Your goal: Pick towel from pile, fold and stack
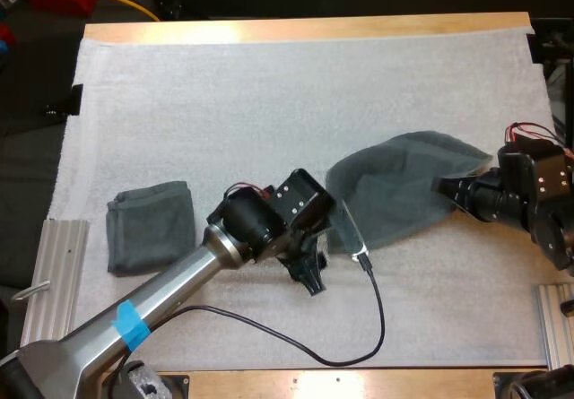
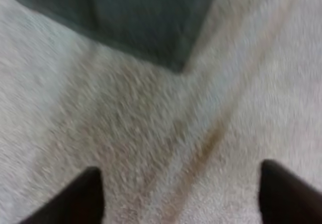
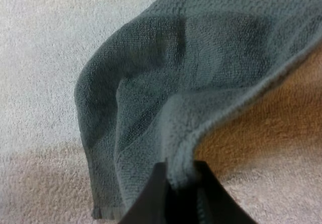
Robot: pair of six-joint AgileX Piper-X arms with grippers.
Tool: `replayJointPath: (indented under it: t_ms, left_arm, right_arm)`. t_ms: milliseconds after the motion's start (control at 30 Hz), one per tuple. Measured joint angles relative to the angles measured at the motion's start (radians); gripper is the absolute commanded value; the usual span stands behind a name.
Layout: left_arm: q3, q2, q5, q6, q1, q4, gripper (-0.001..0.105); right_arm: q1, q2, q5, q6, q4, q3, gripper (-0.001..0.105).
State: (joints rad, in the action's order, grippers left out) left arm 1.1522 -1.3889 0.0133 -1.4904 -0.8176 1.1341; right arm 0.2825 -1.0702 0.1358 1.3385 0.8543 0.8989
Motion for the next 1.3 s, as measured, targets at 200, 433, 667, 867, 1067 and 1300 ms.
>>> replayJointPath:
  t_ms: [200, 433, 667, 867, 1067, 1300]
  left_arm:
    - [-0.018, -0.068, -0.033, 0.000, 0.000, -0.051, 0.067]
    - [-0.017, -0.141, -0.045, 0.000, 0.000, -0.114, 0.067]
    - [-0.017, -0.230, -0.074, 0.000, 0.000, -0.170, 0.064]
    - [-0.017, -0.296, -0.103, 0.000, 0.000, -0.210, 0.062]
    - [-0.015, -0.360, -0.118, 0.000, 0.001, -0.251, 0.062]
    - [0.063, -0.426, -0.127, 0.000, 0.012, -0.245, 0.060]
  right_arm:
    - [0.000, 0.000, 0.000, 0.000, 0.000, 0.000, 0.000]
    - [0.000, 0.000, 0.000, 0.000, 0.000, 0.000, 0.000]
    - [0.000, 0.000, 0.000, 0.000, 0.000, 0.000, 0.000]
    - [0.000, 0.000, 0.000, 0.000, 0.001, 0.000, 0.000]
    - [0.000, 0.000, 0.000, 0.000, 0.002, 0.000, 0.000]
    - [0.000, 0.000, -0.013, 0.000, 0.035, 0.000, 0.000]
